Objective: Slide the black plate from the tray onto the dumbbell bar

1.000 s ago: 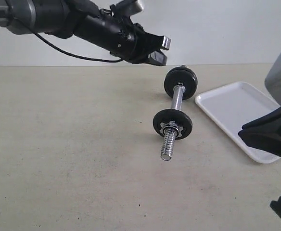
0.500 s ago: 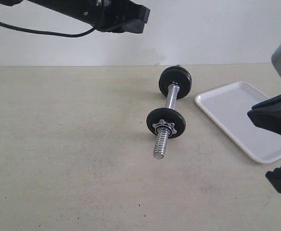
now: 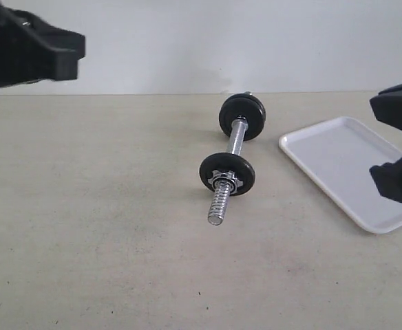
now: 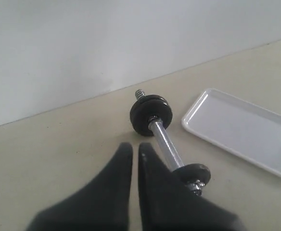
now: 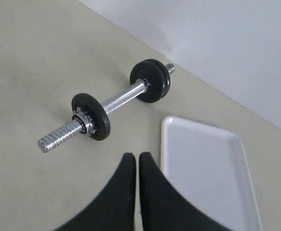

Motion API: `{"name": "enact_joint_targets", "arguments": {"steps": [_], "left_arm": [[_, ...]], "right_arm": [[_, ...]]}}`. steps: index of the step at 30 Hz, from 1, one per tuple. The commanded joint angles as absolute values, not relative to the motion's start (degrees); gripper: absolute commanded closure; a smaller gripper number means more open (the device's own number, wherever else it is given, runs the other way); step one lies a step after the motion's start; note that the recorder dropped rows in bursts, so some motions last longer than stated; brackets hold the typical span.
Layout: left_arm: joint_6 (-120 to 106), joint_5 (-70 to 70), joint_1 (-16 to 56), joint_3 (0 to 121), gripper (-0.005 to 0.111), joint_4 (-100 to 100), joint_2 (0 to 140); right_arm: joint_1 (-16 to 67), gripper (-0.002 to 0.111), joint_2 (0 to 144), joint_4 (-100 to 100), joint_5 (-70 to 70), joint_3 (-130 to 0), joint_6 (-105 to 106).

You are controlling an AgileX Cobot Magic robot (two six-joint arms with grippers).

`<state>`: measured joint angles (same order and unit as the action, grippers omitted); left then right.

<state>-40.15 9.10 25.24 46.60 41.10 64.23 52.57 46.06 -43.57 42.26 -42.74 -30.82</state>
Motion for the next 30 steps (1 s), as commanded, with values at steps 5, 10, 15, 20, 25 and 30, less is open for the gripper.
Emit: {"name": "enact_joint_targets", "arguments": {"steps": [5,10,15,20,25,30], "left_arm": [[-37.79,3.97,25.19,22.14,0.102,41.33,28.78],[-36.96,7.7,25.19,11.83,0.102,41.33,14.7],[-36.96,6.76,25.19,6.76,0.102,41.33,11.43],[-37.87,1.91,25.19,3.4,0.102,41.08,11.43],[-39.34,-0.51,25.19,1.26,0.102,40.89,11.43],[-39.51,-0.38,25.19,0.0,0.102,40.89,11.43]], "right_arm": [[52.51,0.109,41.29,-48.67,34.38,-32.8,-43.57],[52.51,0.109,31.02,-65.66,30.46,-20.17,-62.82],[52.51,0.109,22.83,-90.28,27.19,-9.04,-86.61],[52.51,0.109,21.89,-99.95,32.5,0.0,-100.72],[52.51,0.109,21.89,-99.95,35.2,0.0,-101.44],[52.51,0.109,21.89,-99.95,32.64,0.0,-101.54]]}}
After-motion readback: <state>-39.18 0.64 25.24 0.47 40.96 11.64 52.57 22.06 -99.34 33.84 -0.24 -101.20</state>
